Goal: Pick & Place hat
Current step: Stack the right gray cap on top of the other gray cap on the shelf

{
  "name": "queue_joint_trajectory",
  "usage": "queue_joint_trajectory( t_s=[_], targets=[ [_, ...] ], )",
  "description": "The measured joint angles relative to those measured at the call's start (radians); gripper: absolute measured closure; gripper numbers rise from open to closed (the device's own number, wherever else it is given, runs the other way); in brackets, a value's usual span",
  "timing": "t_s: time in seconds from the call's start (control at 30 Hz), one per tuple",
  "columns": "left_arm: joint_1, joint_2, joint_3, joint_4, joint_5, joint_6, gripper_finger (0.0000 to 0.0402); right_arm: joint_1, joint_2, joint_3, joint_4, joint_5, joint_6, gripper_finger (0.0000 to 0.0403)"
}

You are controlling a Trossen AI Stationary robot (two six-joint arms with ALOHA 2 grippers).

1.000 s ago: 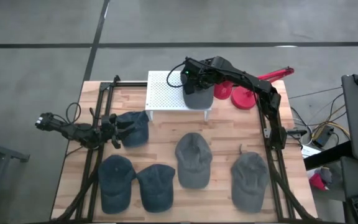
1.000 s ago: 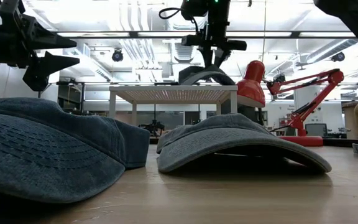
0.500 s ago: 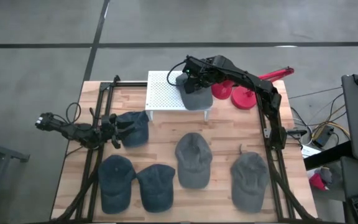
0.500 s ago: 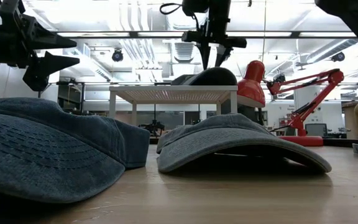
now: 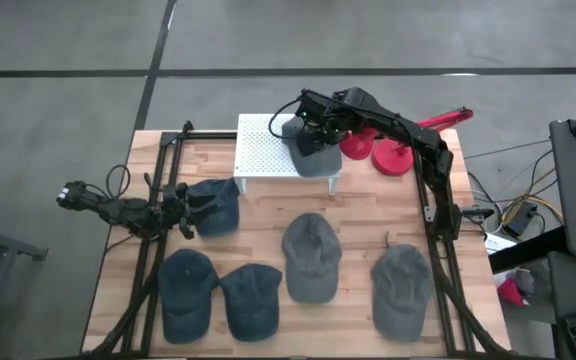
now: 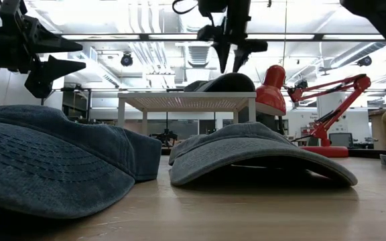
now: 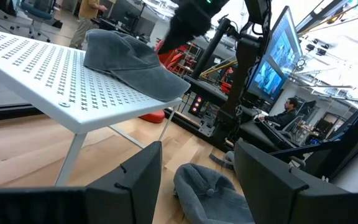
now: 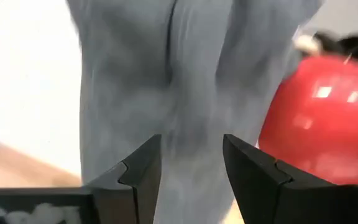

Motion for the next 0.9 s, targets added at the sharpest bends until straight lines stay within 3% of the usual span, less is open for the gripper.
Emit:
queue_joint_trajectory(
  t_s=[0.23,0.5,0.7,0.9],
  targets=[
    [0.0,0.0,0.0,-0.003,0.0,0.0,0.0197,0.088,-0.025,-0.012,-0.051,-0.15,-0.021,0.0257],
    [0.0,0.0,0.0,-0.006,0.0,0.0,0.0197,0.225,-0.107,-0.047,-0.05,-0.157,0.037,0.0273],
    [0.0,0.0,0.0,-0.007,0.0,0.0,0.0197,0.342,-0.196,-0.125,-0.049,-0.157,0.208,0.0274],
    [0.0,0.0,0.0,-0.008,0.0,0.0,0.0197,0.478,-0.306,-0.319,-0.051,-0.208,0.464,0.0275]
  ],
)
